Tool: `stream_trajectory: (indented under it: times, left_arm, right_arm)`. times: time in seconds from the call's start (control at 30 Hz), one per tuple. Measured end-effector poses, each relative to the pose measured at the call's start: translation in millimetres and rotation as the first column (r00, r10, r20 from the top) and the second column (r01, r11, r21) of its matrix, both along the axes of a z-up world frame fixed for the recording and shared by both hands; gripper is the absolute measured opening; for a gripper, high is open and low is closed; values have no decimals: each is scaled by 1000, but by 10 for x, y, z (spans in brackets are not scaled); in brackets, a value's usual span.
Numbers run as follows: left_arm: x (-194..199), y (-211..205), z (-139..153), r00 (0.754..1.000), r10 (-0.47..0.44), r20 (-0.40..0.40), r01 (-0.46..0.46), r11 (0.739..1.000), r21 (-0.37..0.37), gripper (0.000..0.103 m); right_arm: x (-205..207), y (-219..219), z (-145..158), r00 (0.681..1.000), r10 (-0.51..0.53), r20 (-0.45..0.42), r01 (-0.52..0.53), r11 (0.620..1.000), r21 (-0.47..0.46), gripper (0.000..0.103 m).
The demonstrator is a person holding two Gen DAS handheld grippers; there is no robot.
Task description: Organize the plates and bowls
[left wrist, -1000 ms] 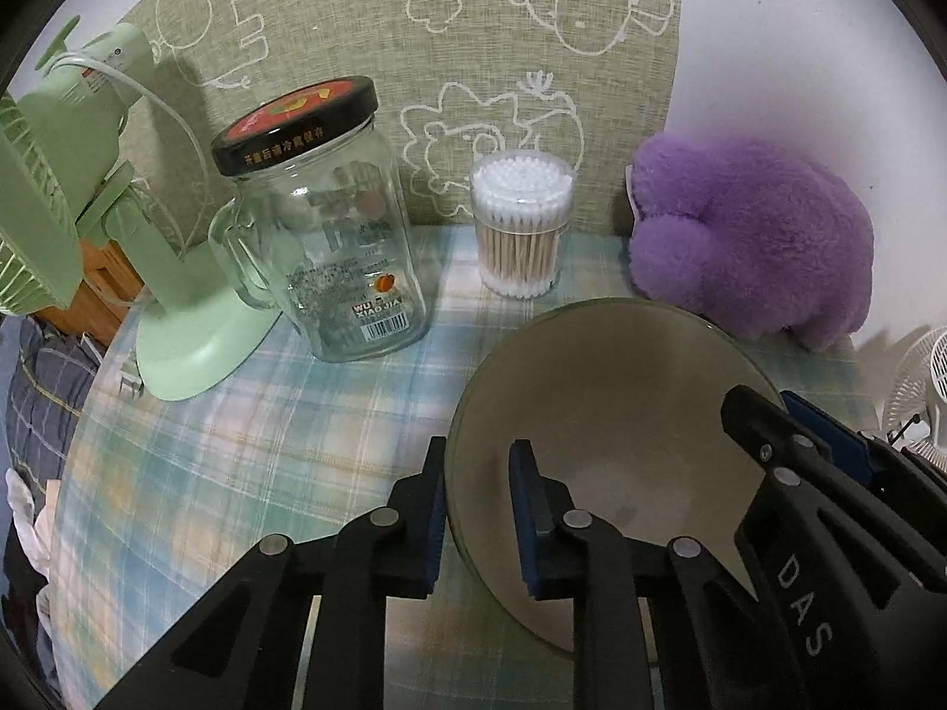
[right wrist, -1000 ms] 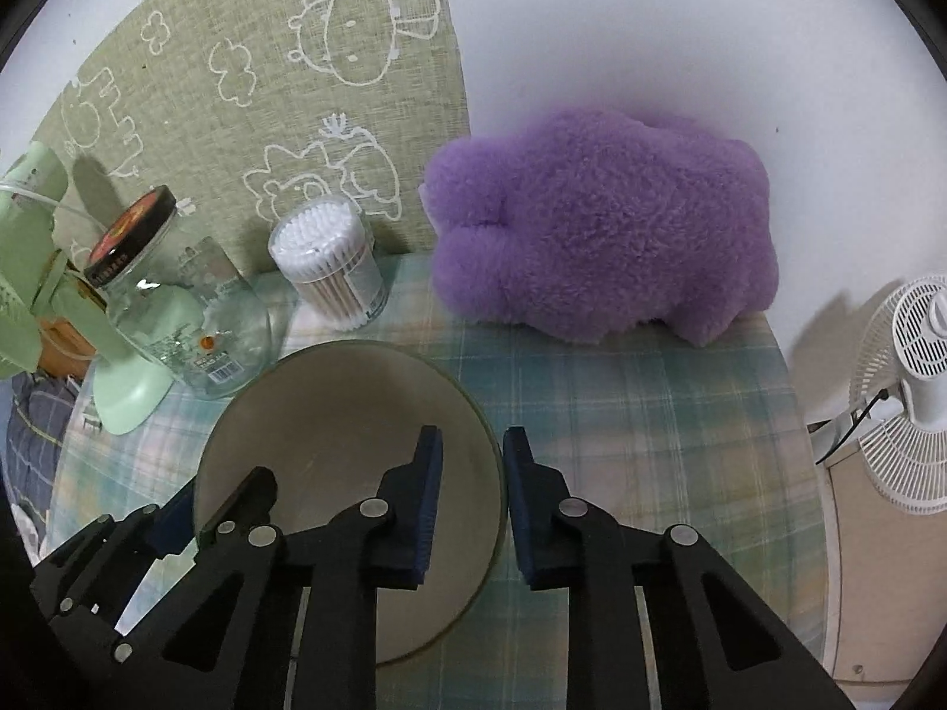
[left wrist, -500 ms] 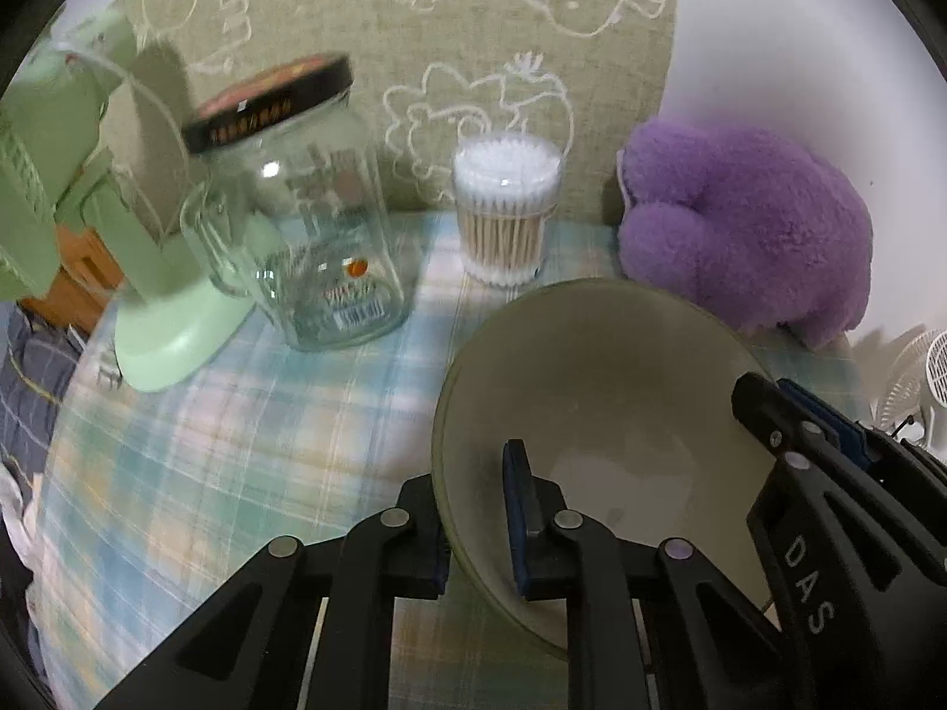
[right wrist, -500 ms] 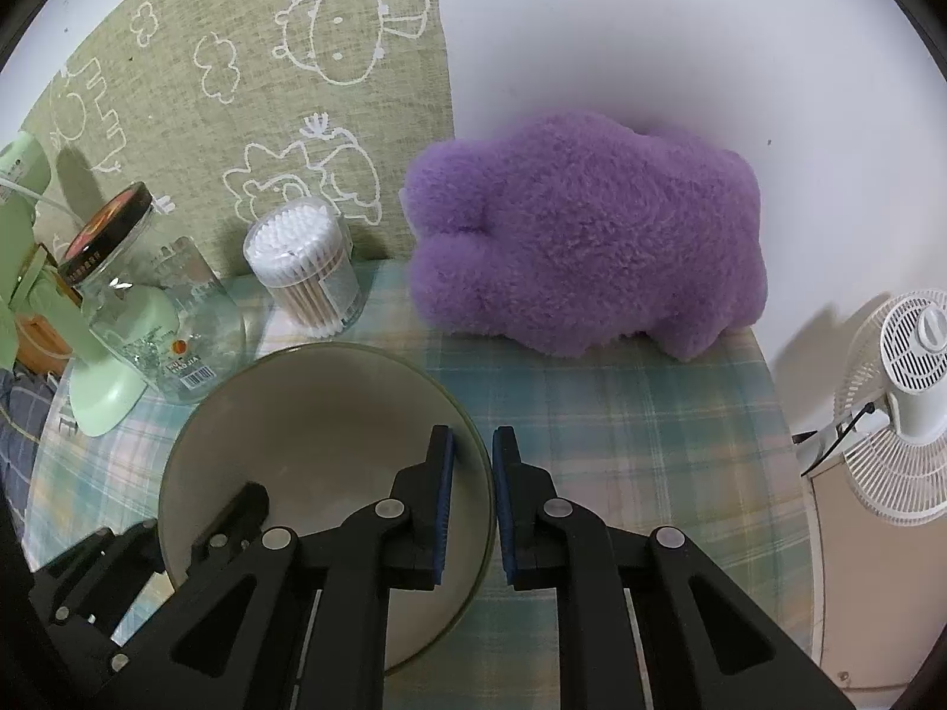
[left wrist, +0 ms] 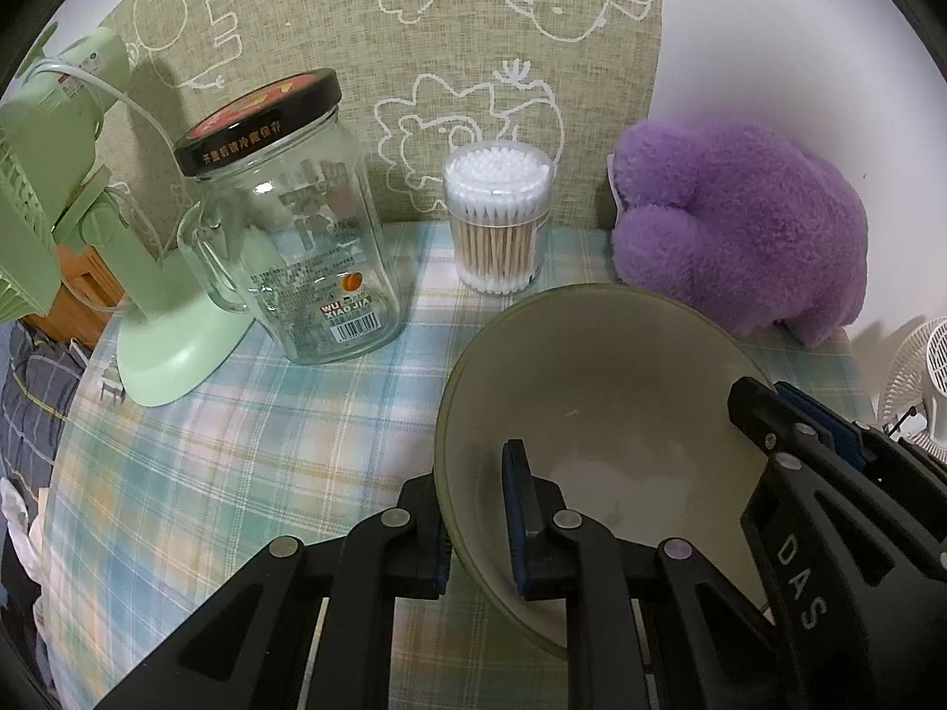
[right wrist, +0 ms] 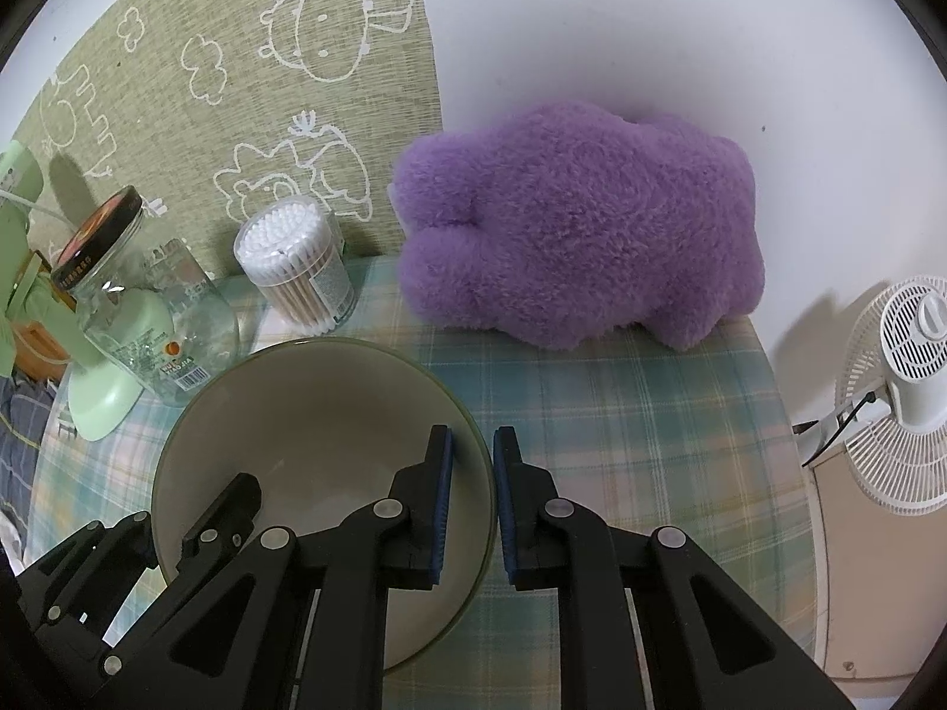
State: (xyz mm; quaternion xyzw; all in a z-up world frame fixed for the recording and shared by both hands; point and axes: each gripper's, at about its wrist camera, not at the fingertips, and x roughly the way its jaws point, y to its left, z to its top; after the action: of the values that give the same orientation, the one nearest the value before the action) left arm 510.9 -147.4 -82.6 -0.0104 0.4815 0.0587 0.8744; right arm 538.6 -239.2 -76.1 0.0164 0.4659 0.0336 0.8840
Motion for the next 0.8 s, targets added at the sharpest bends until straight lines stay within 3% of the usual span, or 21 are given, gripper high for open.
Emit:
stream_trajectory:
  times: [0.47, 0.8]
  left_arm:
    - [-37, 22, -16, 1000, 6, -21, -6, 1000, 9, 11]
    - [-312, 12, 50, 999, -18, -47, 19, 1000, 17, 13]
  right_arm:
    - [-81, -32, 19, 1000, 11, 10, -11, 1000, 14, 16]
    - [-337, -74, 140, 1000, 4, -5, -4, 1000, 18, 14]
